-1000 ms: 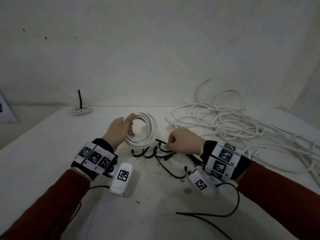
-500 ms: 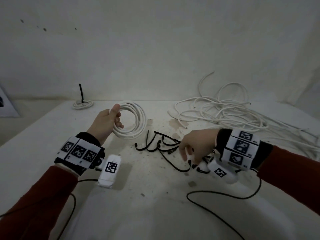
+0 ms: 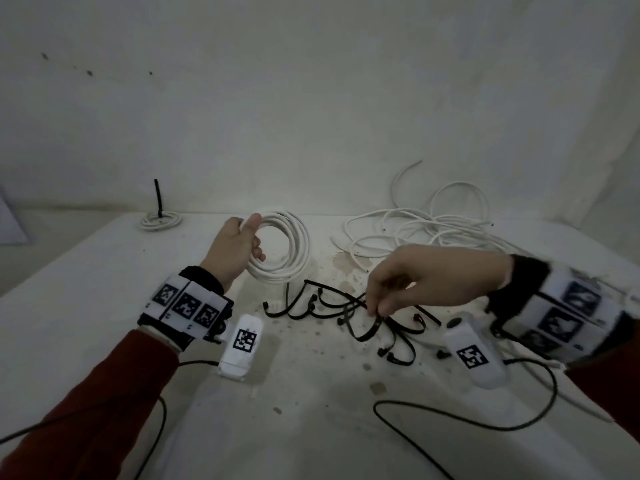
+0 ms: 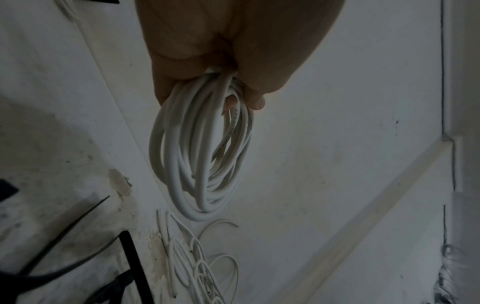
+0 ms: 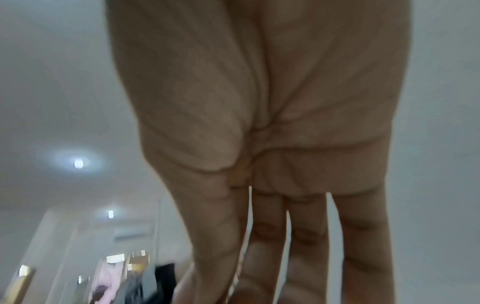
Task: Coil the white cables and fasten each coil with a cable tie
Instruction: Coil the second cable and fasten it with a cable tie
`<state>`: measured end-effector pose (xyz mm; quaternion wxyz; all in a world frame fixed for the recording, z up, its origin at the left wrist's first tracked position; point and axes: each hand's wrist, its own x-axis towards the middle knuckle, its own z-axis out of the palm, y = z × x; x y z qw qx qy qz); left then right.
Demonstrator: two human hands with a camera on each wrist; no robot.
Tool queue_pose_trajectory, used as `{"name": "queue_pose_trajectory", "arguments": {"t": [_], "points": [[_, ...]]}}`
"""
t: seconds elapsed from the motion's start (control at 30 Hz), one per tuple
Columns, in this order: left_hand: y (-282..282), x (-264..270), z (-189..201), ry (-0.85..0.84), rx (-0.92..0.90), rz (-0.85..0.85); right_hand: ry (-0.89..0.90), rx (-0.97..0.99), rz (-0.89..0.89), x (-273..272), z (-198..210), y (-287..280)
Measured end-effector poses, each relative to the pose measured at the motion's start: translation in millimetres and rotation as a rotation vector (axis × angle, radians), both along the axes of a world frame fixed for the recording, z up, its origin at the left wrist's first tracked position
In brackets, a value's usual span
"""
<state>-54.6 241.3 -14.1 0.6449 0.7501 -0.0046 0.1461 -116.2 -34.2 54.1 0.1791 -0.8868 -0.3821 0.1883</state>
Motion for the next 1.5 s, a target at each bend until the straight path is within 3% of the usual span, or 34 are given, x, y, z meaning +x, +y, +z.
{"name": "queue_pose_trajectory", "arguments": {"t": [0.1, 0.2, 0.43, 0.6, 0.73, 0.93, 1.03, 1.2, 1.27, 1.37, 1.5], "points": [[-11, -3, 6, -0.01, 0.085, 0.019, -0.012, 0.165, -0.008, -17, 30, -3], [-26, -8, 14, -0.023, 0.113, -0.015, -0.132, 0.219, 0.013, -19, 38, 4], [-55, -29, 33, -0.134, 0.098, -0.143, -0.614, 0.285, -0.01, 10, 13, 28], [-61, -42, 36, -0.118, 0.061, -0.228, -0.897, 0.448, -0.064, 17, -3, 33], [-56, -49, 35, -0.136, 0.269, -0.289, -0.95, 0.532, -0.068, 15, -6, 26], [-60, -56, 25, -0.201, 0.358, -0.331, -0.76, 0.725, -0.107, 8, 0, 21], [-69, -59, 28, -0.237, 0.262, -0.337, -0.646, 0.813, -0.149, 7, 3, 24], [-73, -54, 44, -0.246, 0.142, -0.363, -0.157, 1.136, -0.584, 24, 15, 25], [-73, -48, 50, -0.244, 0.083, -0.369, 0.073, 1.097, -0.725, 34, 18, 23], [-72, -40, 57, -0.234, 0.026, -0.404, 0.293, 1.017, -0.634, 42, 17, 26], [-72, -26, 58, -0.183, 0.014, -0.466, 0.314, 1.302, -0.499, 45, 14, 34]]}}
